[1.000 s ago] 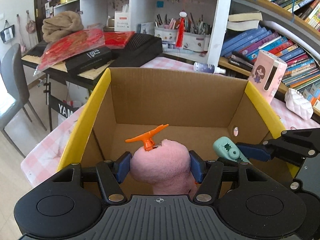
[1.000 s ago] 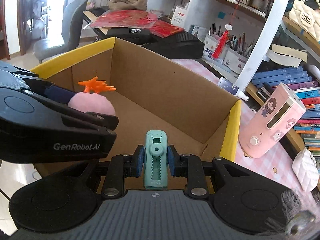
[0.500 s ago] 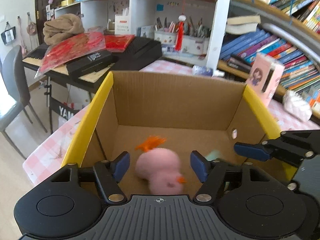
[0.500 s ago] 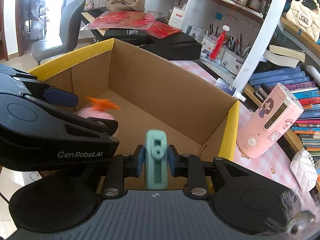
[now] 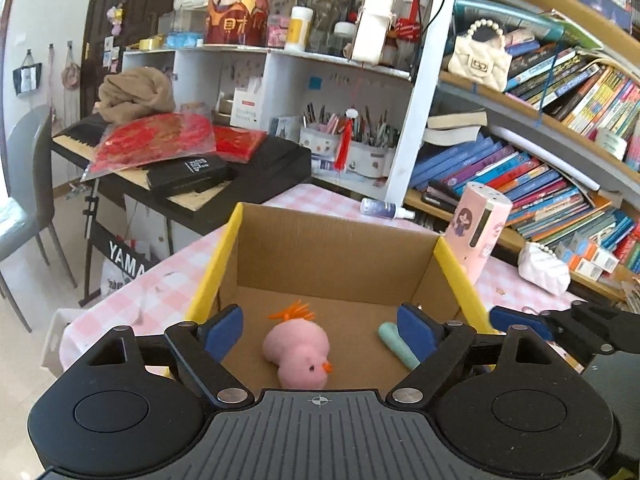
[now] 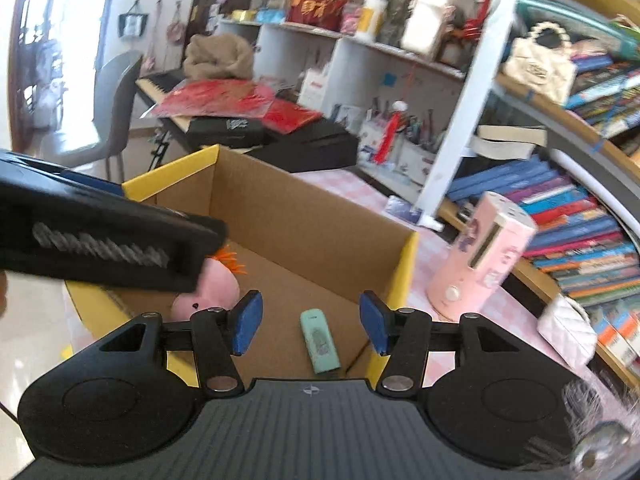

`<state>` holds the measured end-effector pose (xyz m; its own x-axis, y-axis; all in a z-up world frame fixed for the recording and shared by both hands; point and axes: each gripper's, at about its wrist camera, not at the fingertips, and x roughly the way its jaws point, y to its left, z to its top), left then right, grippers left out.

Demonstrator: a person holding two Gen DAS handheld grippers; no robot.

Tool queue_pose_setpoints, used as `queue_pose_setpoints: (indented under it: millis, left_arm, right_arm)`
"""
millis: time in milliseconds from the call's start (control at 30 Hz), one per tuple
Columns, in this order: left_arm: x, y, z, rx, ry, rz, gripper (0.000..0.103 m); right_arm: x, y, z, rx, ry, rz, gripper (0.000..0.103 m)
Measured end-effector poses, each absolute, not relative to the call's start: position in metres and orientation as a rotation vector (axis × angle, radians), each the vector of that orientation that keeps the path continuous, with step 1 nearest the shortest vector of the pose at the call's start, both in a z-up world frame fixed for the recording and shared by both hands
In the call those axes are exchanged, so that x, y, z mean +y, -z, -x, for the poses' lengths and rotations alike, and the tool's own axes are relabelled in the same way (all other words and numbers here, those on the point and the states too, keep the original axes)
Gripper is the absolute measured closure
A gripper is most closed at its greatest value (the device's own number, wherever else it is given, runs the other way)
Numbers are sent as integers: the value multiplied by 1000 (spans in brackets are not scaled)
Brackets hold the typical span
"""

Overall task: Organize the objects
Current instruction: 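Lower the plush into the box with the left gripper while the right drops the teal gadget in, then withdraw both open grippers from the box back over the table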

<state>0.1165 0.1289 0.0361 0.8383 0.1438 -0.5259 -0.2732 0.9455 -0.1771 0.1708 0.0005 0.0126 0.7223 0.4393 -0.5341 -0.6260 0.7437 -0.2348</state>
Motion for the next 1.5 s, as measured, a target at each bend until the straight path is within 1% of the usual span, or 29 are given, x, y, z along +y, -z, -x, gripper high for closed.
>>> queue_pose_setpoints:
  millis: [67,133,167,500,767,967,1100,1500]
  left_arm:
    - [129,-36,-105,529,-220,240,16]
    - [128,-36,-94,525,-217,224,16]
    - [128,-35,-90,525,-217,215,16]
    - [124,-21,-46,574,-207,139,16]
    - [118,-14,-14,620,-178,116,16]
    - [113,-12,7,637,-155,98,15]
    - [109,-10,19,642,-128,86,15]
    - [85,-2,36,679,-16,45,13]
  right_arm:
    - [-8,-14,-158,466,-590,406,51]
    - [-14,-16,-146,462,-581,389,47]
    - [-16,-16,-141,463,-574,383,46]
    - [-41,-4,-90,537,-442,335,45]
    - [-53,9,-59,639,-359,259,44]
    - [-60,13,-33,651,-317,239,37]
    - [-64,14,-17,654,-295,220,26]
    - [-92,22,21,692,-177,169,19]
